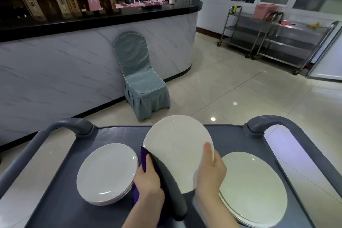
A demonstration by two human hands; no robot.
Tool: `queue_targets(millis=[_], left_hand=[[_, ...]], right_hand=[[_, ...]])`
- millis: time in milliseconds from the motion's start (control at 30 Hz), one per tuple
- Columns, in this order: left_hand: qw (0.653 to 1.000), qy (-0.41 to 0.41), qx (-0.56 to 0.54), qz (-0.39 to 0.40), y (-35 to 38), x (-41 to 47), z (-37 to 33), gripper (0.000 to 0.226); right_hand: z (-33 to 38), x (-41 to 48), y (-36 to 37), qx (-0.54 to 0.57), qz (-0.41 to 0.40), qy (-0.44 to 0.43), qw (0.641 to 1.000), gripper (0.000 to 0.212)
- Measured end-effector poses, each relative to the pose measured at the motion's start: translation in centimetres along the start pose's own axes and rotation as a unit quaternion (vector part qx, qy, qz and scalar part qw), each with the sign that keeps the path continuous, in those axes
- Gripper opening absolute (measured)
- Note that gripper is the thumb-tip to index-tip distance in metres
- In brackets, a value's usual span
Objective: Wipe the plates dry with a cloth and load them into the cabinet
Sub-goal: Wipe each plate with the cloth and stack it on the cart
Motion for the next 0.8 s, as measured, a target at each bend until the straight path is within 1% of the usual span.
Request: queue_targets(millis=[33,67,167,233,267,300,333,400,433,467,500,533,567,600,633,667,700,733,767,800], left_hand=[[1.0,-0.003,-0.009,-0.007,-0.1,0.0,0.0,0.035],[1.0,0.004,-0.01,-0.006,-0.2,0.2,-0.3,0.034],[0.998,0.05,0.026,0.013,-0.9,1.1,-2.3,0.036],[0.988,0.121,0.083,0.048,-1.1,1.6,-4.5,0.038],[0.975,0.172,0.122,0.076,-0.8,1.5,-5.8,0.038],[0.953,0.227,0.17,0.108,-0.3,1.2,-7.1,0.036],[0.923,0.278,0.226,0.14,0.4,0.9,-8.4,0.033],[0.855,0.352,0.322,0.204,2.2,-0.2,-10.2,0.026],[0.824,0.372,0.357,0.236,3.2,-0.8,-10.6,0.025],[0.803,0.378,0.383,0.257,3.8,-1.2,-10.6,0.026],[0.801,0.37,0.39,0.263,3.8,-1.3,-10.5,0.027],[0.821,0.35,0.376,0.251,3.4,-0.9,-10.1,0.026],[0.858,0.318,0.334,0.226,2.6,-0.4,-9.5,0.024],[0.905,0.268,0.27,0.19,1.6,0.2,-8.4,0.025],[0.95,0.199,0.189,0.152,0.7,0.6,-6.6,0.029],[0.98,0.123,0.107,0.111,0.3,0.7,-4.6,0.032],[0.995,0.06,0.043,0.07,0.2,0.3,-2.8,0.032],[0.999,0.015,0.002,0.037,0.2,-0.3,-1.5,0.031],[1.0,-0.011,-0.019,0.017,0.3,-0.6,-0.7,0.03],[0.999,-0.018,-0.025,0.01,0.3,-0.6,-0.6,0.029]], right_hand=[[-0.6,-0.3,-0.1,-0.004,-0.003,0.0,1.0,0.044],[-1.0,-0.5,-0.1,-0.016,0.013,0.004,1.0,0.039],[-1.2,0.6,-0.1,-0.101,0.094,0.023,0.99,0.025],[0.3,2.1,0.5,-0.144,0.16,0.002,0.977,0.016],[1.6,2.8,1.2,-0.154,0.203,-0.015,0.967,0.01],[2.8,3.2,2.4,-0.172,0.257,-0.031,0.95,0.008],[3.8,3.2,3.9,-0.216,0.319,-0.046,0.922,0.012],[3.8,2.3,6.4,-0.349,0.422,-0.079,0.833,0.034],[3.4,1.8,7.1,-0.393,0.446,-0.095,0.799,0.042],[3.3,1.6,7.4,-0.406,0.453,-0.102,0.787,0.047],[3.4,1.6,7.4,-0.403,0.445,-0.111,0.792,0.049],[3.9,2.0,7.1,-0.384,0.421,-0.117,0.813,0.051],[4.2,2.7,6.4,-0.344,0.379,-0.111,0.852,0.052],[4.4,3.3,5.3,-0.285,0.321,-0.09,0.899,0.052],[3.9,3.6,4.1,-0.215,0.25,-0.063,0.942,0.052],[3.2,3.2,2.9,-0.15,0.17,-0.036,0.973,0.052],[2.0,2.4,1.7,-0.09,0.091,-0.011,0.992,0.051],[0.6,1.3,0.8,-0.051,0.027,0.007,0.998,0.048],[-0.8,0.3,0.1,-0.02,-0.015,0.018,1.0,0.041],[-2.0,-0.5,-0.3,-0.001,-0.032,0.033,0.999,0.033]])
Point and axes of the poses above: each hand's wrist, its own x-axis towards the middle knuckle, its own y-axis out of the palm, z = x × y, the point moved 9 cm from there along x, towards the middle knuckle, and after that the axes turned 12 degrees about x, right-handed, at the moved point
